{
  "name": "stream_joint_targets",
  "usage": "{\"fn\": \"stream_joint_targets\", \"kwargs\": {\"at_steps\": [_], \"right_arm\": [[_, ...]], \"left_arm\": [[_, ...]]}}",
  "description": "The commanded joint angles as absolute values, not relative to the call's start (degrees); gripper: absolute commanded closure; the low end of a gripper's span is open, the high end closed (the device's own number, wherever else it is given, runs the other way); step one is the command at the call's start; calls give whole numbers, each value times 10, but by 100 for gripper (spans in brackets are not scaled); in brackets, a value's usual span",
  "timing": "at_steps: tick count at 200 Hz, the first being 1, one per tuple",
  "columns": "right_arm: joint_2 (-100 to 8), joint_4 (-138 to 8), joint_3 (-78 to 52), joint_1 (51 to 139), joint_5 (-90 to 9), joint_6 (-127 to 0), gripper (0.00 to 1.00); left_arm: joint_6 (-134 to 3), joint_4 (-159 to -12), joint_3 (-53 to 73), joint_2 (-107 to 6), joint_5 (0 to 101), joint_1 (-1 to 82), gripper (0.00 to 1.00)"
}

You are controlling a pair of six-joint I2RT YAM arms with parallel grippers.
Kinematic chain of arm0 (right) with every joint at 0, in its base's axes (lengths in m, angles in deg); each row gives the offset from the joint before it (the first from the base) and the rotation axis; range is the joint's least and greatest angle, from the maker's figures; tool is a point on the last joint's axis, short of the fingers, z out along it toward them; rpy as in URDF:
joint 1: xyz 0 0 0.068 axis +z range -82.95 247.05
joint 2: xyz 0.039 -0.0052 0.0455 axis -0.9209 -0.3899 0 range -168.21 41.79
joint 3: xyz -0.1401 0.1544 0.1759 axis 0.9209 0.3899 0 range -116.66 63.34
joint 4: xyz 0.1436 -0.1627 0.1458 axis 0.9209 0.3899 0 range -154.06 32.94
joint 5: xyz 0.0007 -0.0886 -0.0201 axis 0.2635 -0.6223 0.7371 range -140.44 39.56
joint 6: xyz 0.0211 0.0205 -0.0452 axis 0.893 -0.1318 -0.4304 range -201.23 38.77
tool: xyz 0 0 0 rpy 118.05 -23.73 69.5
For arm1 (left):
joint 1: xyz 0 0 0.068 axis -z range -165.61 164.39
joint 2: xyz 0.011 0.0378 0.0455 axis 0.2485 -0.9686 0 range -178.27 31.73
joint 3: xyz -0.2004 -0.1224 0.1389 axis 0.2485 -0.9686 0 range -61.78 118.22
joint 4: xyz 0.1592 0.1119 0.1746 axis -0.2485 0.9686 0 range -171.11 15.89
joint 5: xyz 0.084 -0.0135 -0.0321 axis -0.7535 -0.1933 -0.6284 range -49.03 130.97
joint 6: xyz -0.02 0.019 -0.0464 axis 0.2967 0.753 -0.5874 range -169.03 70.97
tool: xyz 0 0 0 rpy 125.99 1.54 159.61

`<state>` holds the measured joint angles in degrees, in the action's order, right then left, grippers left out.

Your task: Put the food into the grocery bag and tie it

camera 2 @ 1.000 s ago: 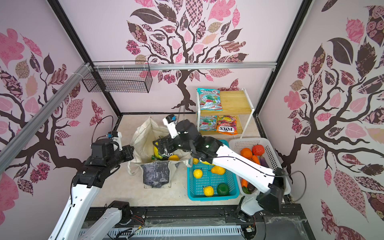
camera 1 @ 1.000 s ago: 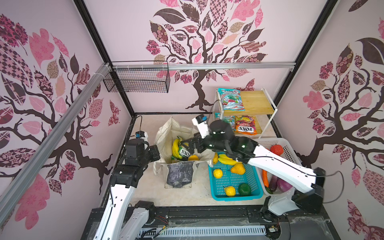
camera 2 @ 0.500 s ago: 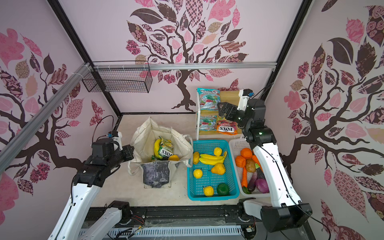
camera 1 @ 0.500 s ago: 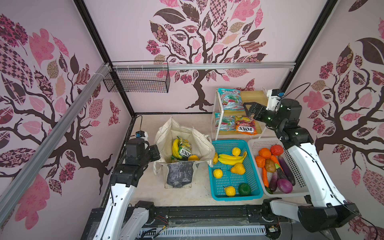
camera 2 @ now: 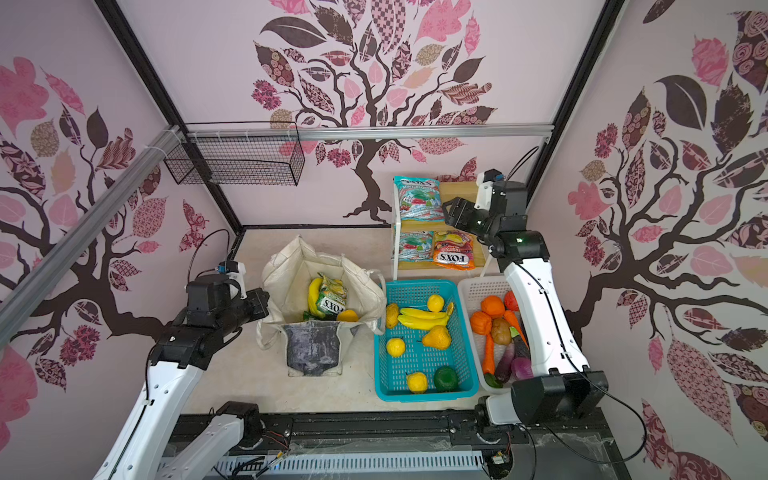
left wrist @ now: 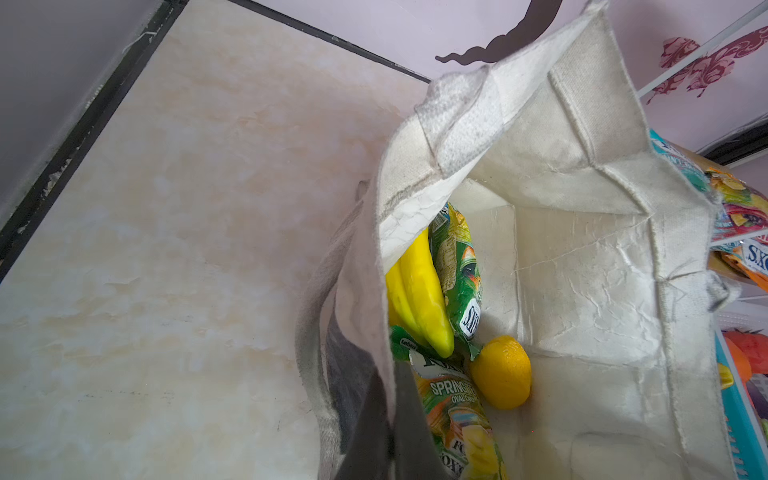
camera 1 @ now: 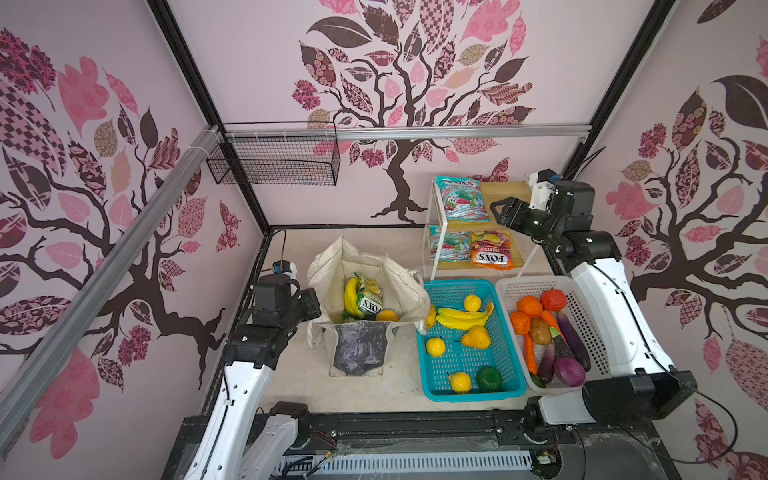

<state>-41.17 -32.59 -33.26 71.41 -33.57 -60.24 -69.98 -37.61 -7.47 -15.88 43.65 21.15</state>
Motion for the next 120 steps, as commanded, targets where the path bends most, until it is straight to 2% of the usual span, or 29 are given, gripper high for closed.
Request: {"fn": "stream_joint_targets", "kwargs": {"at_steps": [1, 50, 79, 120], "right_arm": [[-444, -255, -377, 745, -374, -643, 31], [-483, -199, -422, 802, -498, -671, 35], [-488, -194, -421, 805, -531, -678, 38], [-486, -204, -396, 807, -537, -691, 50]], "left_arm": [[-696, -378, -85, -156, 439, 210, 100], [-697, -378, -87, -155, 438, 211, 100], [-696, -378, -86, -156, 438, 210, 100], [-696, -378, -86, -155, 438, 210, 100]]}}
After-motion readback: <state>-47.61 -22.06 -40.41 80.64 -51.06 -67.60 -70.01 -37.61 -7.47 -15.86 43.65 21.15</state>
